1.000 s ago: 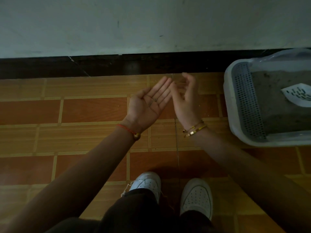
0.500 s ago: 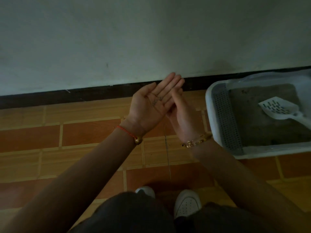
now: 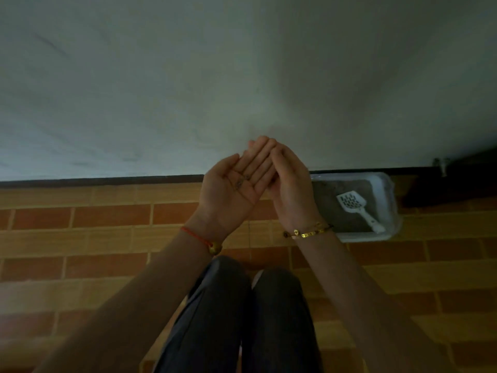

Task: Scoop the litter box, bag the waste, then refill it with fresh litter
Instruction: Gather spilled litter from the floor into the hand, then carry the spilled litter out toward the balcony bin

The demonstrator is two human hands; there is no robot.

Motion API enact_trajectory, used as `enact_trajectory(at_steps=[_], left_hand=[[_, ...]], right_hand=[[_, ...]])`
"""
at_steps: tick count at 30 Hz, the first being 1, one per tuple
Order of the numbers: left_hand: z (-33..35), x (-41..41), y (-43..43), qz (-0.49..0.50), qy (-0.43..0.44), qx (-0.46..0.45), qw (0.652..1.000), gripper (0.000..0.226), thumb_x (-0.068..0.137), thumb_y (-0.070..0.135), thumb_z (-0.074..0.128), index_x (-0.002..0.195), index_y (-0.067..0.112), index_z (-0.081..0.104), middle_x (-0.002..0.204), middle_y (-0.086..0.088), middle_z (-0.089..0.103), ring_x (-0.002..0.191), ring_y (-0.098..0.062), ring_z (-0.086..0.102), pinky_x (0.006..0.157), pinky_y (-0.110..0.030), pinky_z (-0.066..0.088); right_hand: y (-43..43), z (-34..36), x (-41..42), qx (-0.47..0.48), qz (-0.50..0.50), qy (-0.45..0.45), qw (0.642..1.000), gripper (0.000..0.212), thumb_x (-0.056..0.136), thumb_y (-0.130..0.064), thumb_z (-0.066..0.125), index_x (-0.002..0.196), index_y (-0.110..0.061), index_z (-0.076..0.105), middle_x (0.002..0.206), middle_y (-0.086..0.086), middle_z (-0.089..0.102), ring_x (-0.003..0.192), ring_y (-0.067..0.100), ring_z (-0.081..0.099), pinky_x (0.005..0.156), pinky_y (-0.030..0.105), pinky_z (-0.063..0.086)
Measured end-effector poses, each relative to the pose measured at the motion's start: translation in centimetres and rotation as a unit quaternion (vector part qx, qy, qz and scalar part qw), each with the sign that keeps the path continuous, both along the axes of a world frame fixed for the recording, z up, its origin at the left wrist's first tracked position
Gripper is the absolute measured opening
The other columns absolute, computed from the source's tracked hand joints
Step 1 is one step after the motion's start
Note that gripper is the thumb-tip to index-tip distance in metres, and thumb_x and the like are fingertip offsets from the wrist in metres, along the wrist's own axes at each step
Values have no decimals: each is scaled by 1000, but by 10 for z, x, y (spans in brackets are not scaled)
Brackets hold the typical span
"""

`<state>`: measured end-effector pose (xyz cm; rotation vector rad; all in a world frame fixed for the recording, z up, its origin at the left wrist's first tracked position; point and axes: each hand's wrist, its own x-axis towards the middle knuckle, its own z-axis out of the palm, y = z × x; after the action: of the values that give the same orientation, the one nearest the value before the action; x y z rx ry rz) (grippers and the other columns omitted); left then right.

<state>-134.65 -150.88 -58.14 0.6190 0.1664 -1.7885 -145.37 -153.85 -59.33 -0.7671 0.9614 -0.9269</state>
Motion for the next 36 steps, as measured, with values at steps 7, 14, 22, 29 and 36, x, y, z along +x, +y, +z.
enact_trajectory(at_steps=[7, 14, 22, 29, 36], left_hand=[[200, 5, 59, 54, -20, 37, 998, 46, 104, 22, 30, 130, -3, 58, 133, -21, 60, 124, -28, 59, 106, -40, 45], [353, 21, 114, 114, -61, 31, 991, 46, 104, 22, 29, 128, -3, 60, 131, -20, 62, 122, -27, 61, 102, -37, 49], [428, 39, 175, 200, -49, 25, 978, 47, 103, 22, 30, 129, -6, 58, 132, -21, 61, 126, -28, 58, 109, -40, 41], [447, 73, 241, 312, -44, 35, 948, 49, 104, 23, 28, 128, -6, 59, 132, -21, 61, 124, -30, 59, 108, -38, 42], [453, 128, 326, 423, -34, 35, 905, 48, 102, 22, 31, 128, -6, 59, 133, -21, 60, 125, -29, 59, 106, -39, 44]], right_hand=[[36, 204, 10, -58, 57, 3, 997, 27, 99, -1, 38, 119, 6, 55, 119, 20, 63, 111, 31, 62, 99, 46, 47], [74, 356, 28, -79, 164, -16, 983, 28, 97, 4, 39, 121, 4, 53, 121, 16, 63, 113, 28, 62, 100, 45, 46], [118, 429, 55, -37, 262, -57, 963, 30, 99, -2, 40, 125, 0, 54, 124, 12, 63, 117, 24, 60, 103, 46, 44], [166, 445, 109, 30, 391, -73, 917, 33, 100, -11, 41, 129, 0, 53, 127, 12, 61, 119, 19, 58, 106, 36, 43], [232, 450, 191, 42, 507, -55, 859, 33, 99, -14, 44, 128, -1, 55, 126, 13, 62, 120, 22, 58, 107, 43, 40]])
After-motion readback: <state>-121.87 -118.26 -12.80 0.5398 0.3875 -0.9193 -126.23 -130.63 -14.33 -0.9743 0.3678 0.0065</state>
